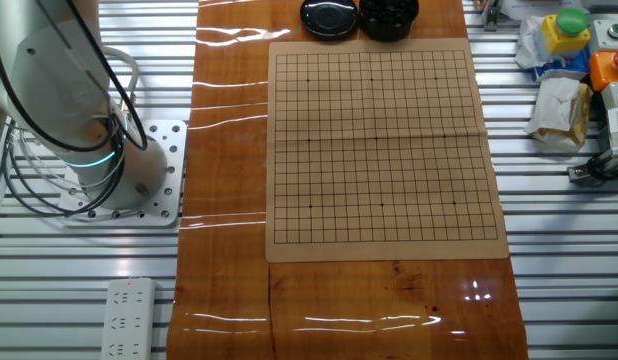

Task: Play the first move as black on the 3-4 point in the upper right corner of the Go board

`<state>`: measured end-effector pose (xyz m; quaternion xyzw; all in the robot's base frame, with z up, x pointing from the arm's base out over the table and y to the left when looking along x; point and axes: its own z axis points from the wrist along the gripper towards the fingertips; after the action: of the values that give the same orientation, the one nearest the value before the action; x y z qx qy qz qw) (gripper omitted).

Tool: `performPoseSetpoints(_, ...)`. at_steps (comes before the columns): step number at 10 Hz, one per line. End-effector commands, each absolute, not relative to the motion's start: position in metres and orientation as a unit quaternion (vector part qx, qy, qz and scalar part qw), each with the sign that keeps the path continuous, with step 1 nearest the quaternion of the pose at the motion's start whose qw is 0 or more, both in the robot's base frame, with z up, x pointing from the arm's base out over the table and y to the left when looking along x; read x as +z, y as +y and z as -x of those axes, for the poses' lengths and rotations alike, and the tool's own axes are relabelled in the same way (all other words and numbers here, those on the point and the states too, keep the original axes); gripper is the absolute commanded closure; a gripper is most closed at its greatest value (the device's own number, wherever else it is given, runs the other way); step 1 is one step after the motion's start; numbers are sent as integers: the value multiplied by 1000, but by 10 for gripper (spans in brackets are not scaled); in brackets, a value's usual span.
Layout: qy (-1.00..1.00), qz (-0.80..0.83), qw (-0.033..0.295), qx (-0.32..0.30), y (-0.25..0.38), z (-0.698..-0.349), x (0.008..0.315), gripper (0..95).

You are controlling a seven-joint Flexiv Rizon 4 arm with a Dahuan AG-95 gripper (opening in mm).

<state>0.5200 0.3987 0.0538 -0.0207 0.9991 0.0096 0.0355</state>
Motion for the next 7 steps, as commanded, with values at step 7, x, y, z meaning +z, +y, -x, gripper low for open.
performPoseSetpoints(7, 998, 46, 36, 9, 397, -521, 52, 760)
